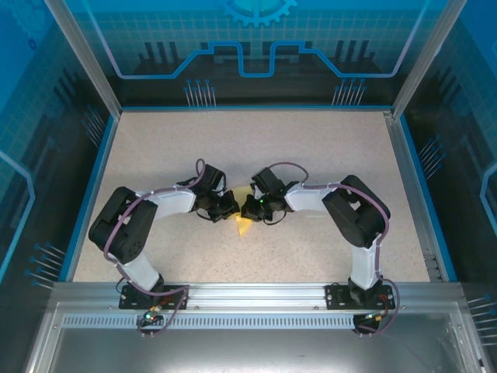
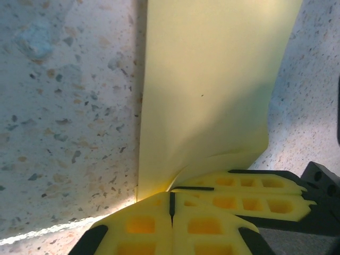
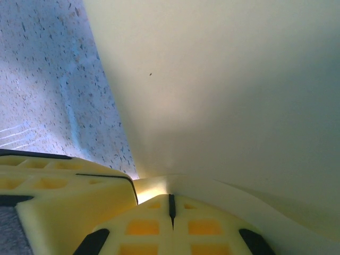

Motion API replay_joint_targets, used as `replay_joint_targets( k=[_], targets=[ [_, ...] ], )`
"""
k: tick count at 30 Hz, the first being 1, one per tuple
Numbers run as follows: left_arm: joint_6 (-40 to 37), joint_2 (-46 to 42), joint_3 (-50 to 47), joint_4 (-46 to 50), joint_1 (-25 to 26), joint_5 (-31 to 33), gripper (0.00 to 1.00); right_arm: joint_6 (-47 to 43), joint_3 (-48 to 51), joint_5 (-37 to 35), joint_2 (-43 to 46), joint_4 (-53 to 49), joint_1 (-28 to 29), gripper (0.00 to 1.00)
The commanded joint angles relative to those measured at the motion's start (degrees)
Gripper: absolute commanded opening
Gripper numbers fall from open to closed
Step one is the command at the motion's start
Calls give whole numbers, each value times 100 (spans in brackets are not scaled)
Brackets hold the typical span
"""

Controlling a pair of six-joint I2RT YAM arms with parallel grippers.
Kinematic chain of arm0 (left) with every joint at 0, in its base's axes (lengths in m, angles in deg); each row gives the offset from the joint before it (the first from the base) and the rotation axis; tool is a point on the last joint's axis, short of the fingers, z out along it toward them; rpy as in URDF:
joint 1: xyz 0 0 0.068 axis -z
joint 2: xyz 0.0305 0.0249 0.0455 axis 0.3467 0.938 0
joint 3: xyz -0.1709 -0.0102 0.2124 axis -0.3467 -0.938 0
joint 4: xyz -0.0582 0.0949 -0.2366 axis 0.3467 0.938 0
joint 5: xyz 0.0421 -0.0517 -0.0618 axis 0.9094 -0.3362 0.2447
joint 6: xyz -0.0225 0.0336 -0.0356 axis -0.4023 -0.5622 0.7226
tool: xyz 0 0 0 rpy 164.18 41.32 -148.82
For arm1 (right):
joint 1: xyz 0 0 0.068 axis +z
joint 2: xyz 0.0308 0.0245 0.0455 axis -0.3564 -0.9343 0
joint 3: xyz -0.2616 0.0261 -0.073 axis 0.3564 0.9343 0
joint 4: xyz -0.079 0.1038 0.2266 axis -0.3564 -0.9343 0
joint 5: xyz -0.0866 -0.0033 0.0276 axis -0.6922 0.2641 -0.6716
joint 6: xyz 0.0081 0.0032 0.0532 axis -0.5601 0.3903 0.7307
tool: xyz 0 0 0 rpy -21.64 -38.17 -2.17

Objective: Fold a paper plane with a square sheet of paper (pick it up from the middle)
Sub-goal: Third fold the triangle at the center of the table.

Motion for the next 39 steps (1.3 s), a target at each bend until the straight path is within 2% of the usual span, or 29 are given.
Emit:
replay_joint_targets(
  k=[1, 10, 20, 28, 39],
  targets=[
    [121, 281, -48, 81, 69, 34, 0, -59, 42, -171, -216, -526, 19, 0],
    [80, 383, -65, 253, 69, 358, 0, -166, 107, 11, -22, -205, -2, 0],
    [60, 450, -176, 335, 69, 454, 0, -538, 793, 593, 1049, 851, 27, 0],
    [52, 430, -196, 332, 69, 462, 0, -530, 962, 543, 931, 891, 451, 0],
    [40, 400, -180, 337, 69, 446, 0, -651, 962, 502, 597, 629, 510, 0]
  ],
)
